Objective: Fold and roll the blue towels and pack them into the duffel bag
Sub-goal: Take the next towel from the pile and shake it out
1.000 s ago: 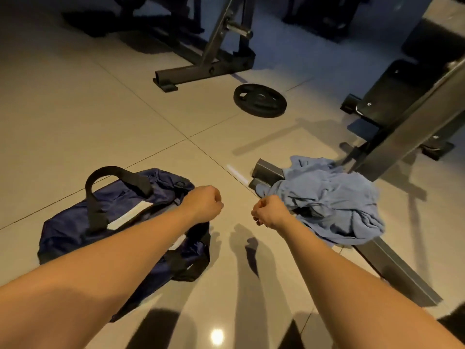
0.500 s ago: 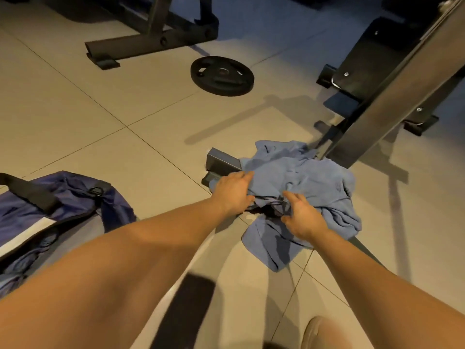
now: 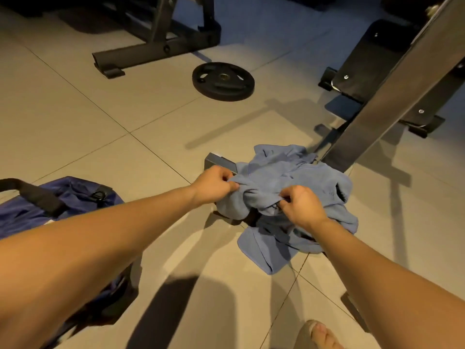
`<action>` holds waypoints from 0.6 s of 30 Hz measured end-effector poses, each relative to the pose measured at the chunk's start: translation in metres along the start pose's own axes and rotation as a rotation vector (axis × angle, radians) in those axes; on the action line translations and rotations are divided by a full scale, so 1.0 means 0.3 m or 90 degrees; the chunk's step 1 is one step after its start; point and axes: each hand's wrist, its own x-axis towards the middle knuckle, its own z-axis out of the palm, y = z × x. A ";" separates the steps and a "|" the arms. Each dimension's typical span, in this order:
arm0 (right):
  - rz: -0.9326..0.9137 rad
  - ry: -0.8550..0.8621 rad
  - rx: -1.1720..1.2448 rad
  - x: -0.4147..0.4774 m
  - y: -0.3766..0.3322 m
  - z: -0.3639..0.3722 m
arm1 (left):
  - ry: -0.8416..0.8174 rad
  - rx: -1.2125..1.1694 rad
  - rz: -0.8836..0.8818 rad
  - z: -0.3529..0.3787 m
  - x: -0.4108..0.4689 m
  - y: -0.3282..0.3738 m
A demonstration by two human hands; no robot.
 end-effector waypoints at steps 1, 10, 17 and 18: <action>-0.013 -0.021 0.033 0.004 -0.035 -0.052 | -0.004 0.008 -0.021 -0.055 -0.037 0.025; -0.188 -0.322 0.142 -0.072 -0.516 -0.573 | 0.004 0.047 -0.009 -0.388 -0.394 0.275; -0.286 -0.263 0.222 -0.200 -0.698 -0.682 | 0.043 -0.073 0.088 -0.476 -0.621 0.485; -0.292 -0.249 0.239 -0.215 -0.713 -0.679 | 0.062 -0.061 0.085 -0.483 -0.640 0.489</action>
